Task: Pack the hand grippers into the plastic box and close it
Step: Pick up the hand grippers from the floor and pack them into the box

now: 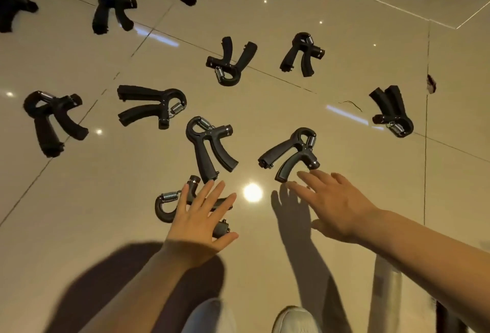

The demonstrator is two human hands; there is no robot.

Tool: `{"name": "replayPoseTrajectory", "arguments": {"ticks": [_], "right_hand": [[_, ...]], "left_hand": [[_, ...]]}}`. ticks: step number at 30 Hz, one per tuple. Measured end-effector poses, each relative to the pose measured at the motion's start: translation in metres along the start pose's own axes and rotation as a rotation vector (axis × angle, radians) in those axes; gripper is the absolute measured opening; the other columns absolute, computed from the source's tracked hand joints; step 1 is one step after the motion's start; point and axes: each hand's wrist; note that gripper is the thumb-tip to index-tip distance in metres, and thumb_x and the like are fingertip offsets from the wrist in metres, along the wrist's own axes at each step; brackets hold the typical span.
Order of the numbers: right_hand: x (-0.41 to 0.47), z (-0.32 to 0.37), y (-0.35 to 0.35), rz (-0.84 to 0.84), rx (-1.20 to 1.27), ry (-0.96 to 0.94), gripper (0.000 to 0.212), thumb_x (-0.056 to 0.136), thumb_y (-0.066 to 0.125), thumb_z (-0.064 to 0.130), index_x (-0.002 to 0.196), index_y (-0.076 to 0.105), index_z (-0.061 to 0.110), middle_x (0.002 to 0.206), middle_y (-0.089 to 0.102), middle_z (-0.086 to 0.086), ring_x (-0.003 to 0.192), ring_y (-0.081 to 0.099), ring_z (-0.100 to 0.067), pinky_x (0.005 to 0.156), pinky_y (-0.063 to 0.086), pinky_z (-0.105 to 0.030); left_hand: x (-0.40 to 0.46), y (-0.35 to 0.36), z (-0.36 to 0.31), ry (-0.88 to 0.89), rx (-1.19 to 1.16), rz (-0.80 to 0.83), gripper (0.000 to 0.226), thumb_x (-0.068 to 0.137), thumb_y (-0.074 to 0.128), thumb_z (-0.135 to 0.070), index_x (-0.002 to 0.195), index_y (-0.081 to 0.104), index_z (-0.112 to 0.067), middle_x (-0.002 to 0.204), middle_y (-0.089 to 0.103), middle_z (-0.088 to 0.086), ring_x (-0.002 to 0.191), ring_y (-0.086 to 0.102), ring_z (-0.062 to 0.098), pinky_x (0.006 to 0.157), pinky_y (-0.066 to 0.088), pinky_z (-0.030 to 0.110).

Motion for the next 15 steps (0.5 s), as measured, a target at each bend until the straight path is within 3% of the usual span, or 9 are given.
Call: {"name": "replayPoseTrajectory", "arguments": {"ticks": [4, 7, 11, 15], "right_hand": [[0.038, -0.018, -0.002, -0.068, -0.085, 0.000, 0.085, 0.089, 0.053, 0.021, 0.149, -0.007, 0.025, 0.157, -0.001, -0.006, 0.144, 0.002, -0.026, 0.114, 0.015, -0.043], [0.065, -0.017, -0.008, -0.111, -0.169, -0.056, 0.080, 0.093, 0.048, 0.020, 0.149, -0.009, 0.023, 0.157, -0.006, -0.007, 0.144, 0.001, -0.029, 0.115, 0.013, -0.046], [0.090, -0.014, -0.013, -0.096, -0.202, -0.092, 0.078, 0.093, 0.050, 0.022, 0.148, -0.005, 0.023, 0.155, 0.002, -0.006, 0.139, 0.014, -0.030, 0.111, 0.022, -0.046], [0.090, 0.000, -0.008, -0.085, -0.220, -0.084, 0.081, 0.088, 0.055, 0.017, 0.148, 0.000, 0.016, 0.149, 0.017, -0.010, 0.131, 0.025, -0.034, 0.096, 0.039, -0.039]], "left_hand": [[0.003, 0.015, 0.004, 0.034, -0.026, -0.176, 0.065, 0.082, 0.052, -0.062, 0.134, 0.051, -0.022, 0.139, 0.049, 0.007, 0.135, 0.037, 0.027, 0.107, 0.024, 0.061], [0.006, 0.014, 0.003, 0.013, -0.008, -0.139, 0.067, 0.081, 0.048, -0.066, 0.132, 0.053, -0.024, 0.137, 0.052, 0.006, 0.133, 0.040, 0.028, 0.108, 0.024, 0.060], [0.007, 0.013, 0.003, -0.005, 0.006, -0.101, 0.068, 0.078, 0.049, -0.064, 0.134, 0.051, -0.025, 0.138, 0.051, 0.005, 0.133, 0.041, 0.028, 0.107, 0.023, 0.060], [0.006, 0.014, 0.002, -0.007, 0.014, -0.106, 0.068, 0.077, 0.052, -0.060, 0.134, 0.051, -0.024, 0.138, 0.051, 0.006, 0.133, 0.040, 0.028, 0.105, 0.026, 0.062]]}}
Point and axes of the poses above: each hand's wrist, its own x-axis towards the middle knuckle, its own y-axis out of the palm, z = x × y
